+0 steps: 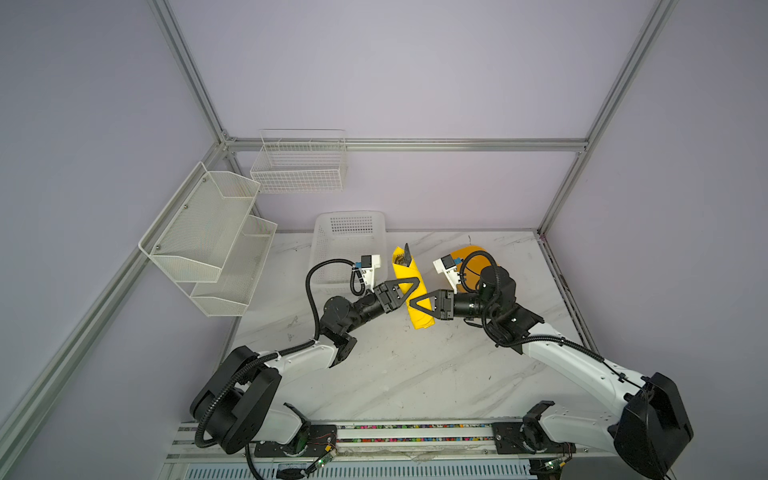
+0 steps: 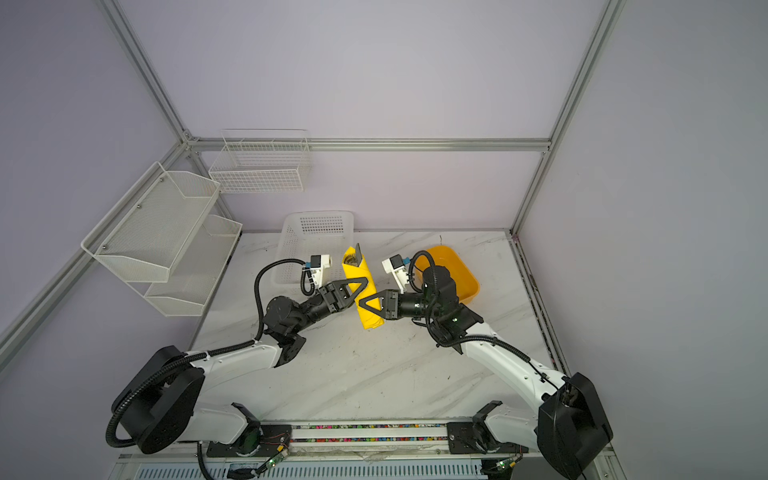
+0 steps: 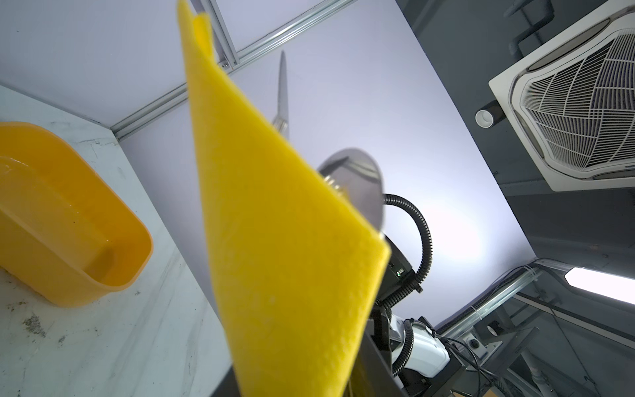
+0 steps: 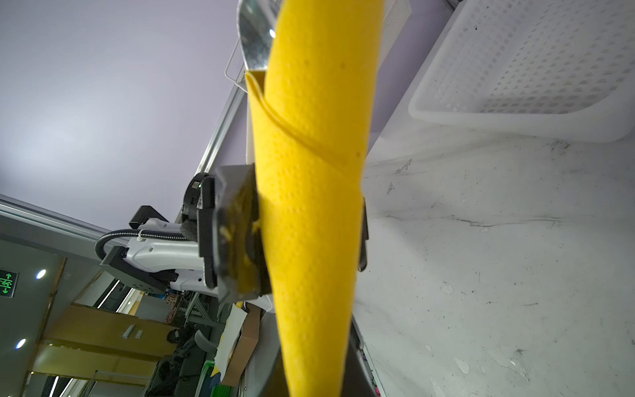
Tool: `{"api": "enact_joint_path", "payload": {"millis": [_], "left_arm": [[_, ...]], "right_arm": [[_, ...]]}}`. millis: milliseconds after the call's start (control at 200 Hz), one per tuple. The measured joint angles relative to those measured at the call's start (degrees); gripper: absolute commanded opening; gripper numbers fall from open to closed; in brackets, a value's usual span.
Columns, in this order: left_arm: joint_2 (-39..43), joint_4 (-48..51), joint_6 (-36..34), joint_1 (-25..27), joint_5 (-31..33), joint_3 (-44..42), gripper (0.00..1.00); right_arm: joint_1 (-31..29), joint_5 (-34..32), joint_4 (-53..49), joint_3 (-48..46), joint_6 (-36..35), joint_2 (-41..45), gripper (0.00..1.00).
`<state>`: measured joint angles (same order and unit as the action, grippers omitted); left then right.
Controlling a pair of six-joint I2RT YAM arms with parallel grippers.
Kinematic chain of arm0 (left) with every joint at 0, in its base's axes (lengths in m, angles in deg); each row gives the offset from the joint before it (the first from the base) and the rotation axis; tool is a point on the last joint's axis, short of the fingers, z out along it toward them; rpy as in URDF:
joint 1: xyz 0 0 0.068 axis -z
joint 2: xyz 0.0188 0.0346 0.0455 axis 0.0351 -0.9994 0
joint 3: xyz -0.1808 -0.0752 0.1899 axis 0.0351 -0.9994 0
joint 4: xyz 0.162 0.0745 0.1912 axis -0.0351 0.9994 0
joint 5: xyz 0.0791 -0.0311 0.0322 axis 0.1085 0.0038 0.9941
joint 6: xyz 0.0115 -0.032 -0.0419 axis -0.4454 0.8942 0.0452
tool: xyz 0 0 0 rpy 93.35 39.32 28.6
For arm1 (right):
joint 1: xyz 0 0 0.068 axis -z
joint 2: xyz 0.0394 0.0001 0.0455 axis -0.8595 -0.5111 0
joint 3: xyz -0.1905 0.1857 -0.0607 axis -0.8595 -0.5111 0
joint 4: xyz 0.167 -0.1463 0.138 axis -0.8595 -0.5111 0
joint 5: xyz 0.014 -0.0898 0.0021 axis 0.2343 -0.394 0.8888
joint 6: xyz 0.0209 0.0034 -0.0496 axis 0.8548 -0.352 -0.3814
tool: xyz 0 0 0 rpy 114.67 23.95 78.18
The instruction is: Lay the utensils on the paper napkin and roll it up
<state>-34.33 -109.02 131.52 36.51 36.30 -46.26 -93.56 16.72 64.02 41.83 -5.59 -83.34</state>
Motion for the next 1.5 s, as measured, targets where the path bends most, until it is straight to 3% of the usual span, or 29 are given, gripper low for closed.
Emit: {"api": "enact_joint_path", "payload": {"millis": [670, 910, 1055, 1195, 1330, 1500], "left_arm": [[0.0, 2.08, -1.14, 0.02, 0.83, 0.0, 0.11], [0.0, 2.19, -1.36, 0.07, 0.55, 0.0, 0.1], [0.0, 2.1, -1.38, 0.04, 0.48, 0.0, 0.1], [0.0, 2.1, -1.38, 0.04, 0.28, 0.0, 0.14], [0.0, 2.14, -1.92, 0.0, 0.07, 0.0, 0.32], [0.0, 2.49, -2.6, 0.0, -0.44, 0.0, 0.44]], "right_arm": [[0.42, 0.33, 0.02, -0.15, 0.42, 0.02, 0.13], [0.83, 1.14, 0.02, -0.63, 0.83, 0.72, 0.2], [1.31, 1.53, 0.0, -0.76, 0.94, 1.18, 0.16], [1.46, 1.79, 0.02, -0.98, 1.22, 1.18, 0.09], [1.53, 1.92, 0.0, -0.98, 1.27, 1.18, 0.07], [1.55, 1.88, 0.0, -0.98, 1.27, 1.18, 0.07]]}}
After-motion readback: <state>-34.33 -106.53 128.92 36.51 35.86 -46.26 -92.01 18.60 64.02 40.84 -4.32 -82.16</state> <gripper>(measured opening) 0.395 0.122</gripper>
